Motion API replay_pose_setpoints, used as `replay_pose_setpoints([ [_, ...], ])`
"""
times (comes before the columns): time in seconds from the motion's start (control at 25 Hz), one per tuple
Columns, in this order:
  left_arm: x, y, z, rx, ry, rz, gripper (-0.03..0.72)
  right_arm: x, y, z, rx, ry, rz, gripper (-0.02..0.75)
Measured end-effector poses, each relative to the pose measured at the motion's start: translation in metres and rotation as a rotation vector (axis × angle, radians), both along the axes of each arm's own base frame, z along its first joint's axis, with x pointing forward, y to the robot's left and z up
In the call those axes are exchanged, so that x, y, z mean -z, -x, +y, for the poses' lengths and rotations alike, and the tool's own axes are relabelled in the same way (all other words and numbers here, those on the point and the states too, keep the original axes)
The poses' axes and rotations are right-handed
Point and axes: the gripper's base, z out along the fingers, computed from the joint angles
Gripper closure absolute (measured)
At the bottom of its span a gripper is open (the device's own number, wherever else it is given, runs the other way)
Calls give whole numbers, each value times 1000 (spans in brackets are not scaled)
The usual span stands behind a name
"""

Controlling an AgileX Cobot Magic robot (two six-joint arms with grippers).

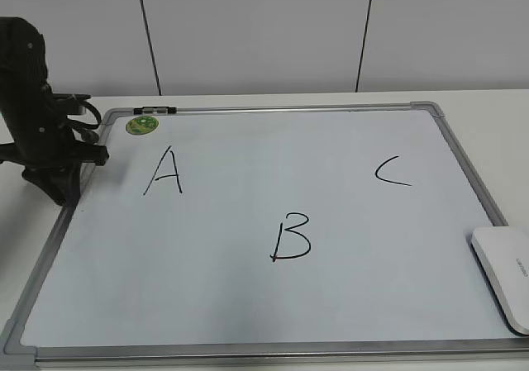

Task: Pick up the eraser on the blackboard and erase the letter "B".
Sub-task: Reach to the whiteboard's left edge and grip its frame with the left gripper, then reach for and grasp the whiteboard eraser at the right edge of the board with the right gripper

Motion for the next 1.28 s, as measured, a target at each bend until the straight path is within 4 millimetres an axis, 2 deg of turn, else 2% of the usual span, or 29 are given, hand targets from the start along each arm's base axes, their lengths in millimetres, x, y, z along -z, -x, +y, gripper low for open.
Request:
replay_pose_setpoints([
  [0.08, 0, 0, 0, 0, 0, 0, 627, 0, 0, 0, 0, 0, 0, 184],
  [0.16, 0, 0, 0, -16, 4, -1, 664, 0, 0, 0, 0, 0, 0, 183],
  [0.68, 1, 0, -1, -25, 9, 2, 668, 0, 0, -1, 4, 6, 0, 183],
  [0.8, 1, 0, -1, -25, 9, 2, 668, -5, -4, -3, 19, 28, 2, 183],
  [1.04, 1, 0, -1, -25, 9, 2, 668, -23, -39, -4, 21, 39, 124, 184],
  [1.24, 1, 0, -1, -25, 9, 2, 668, -25, -78, -1, 3, 7, 298, 184],
  [1.28, 1, 0, -1, -25, 9, 2, 668, -25, -81, -1, 0, -2, 309, 184],
])
